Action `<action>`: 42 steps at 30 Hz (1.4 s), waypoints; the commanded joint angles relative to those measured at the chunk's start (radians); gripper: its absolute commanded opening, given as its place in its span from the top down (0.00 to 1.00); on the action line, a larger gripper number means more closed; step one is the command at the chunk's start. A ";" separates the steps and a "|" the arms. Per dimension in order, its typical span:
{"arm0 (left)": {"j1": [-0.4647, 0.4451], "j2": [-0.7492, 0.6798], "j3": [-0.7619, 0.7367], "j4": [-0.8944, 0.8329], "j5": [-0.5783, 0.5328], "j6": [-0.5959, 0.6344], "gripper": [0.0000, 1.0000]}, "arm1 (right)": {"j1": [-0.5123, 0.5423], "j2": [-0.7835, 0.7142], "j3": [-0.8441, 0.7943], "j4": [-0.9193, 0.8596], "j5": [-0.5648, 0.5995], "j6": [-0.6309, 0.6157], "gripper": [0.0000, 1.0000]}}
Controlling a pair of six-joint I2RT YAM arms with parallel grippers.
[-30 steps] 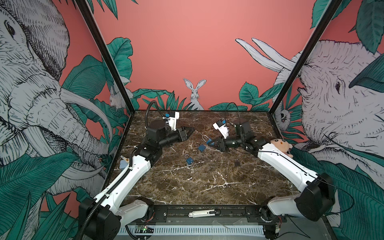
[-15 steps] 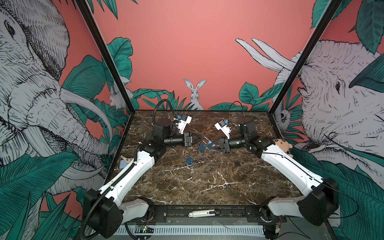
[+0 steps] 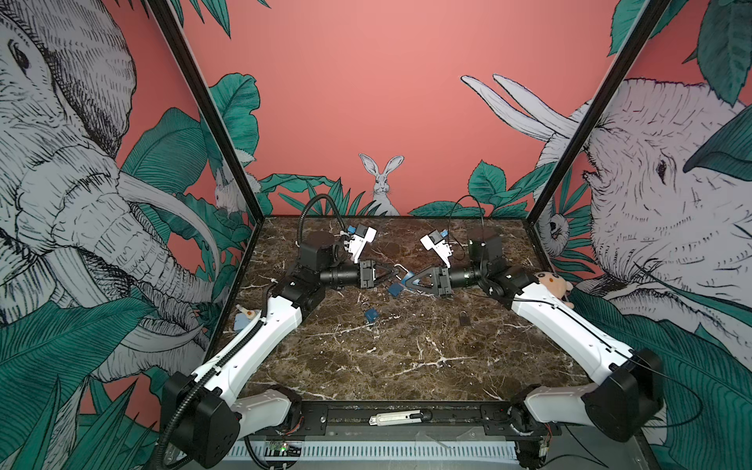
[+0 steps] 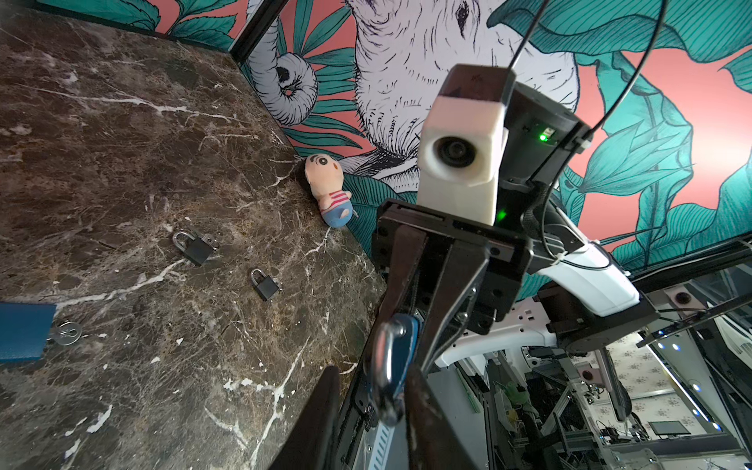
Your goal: Lock with the key
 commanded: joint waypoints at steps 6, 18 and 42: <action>-0.003 -0.038 -0.006 0.057 -0.008 0.000 0.71 | -0.005 0.000 0.000 0.053 -0.033 0.001 1.00; -0.003 -0.008 -0.006 0.061 0.027 -0.011 0.88 | -0.005 0.004 0.016 0.059 -0.047 0.002 1.00; -0.042 -0.010 -0.098 0.148 0.019 -0.076 1.00 | -0.003 -0.013 -0.052 0.423 -0.117 0.281 1.00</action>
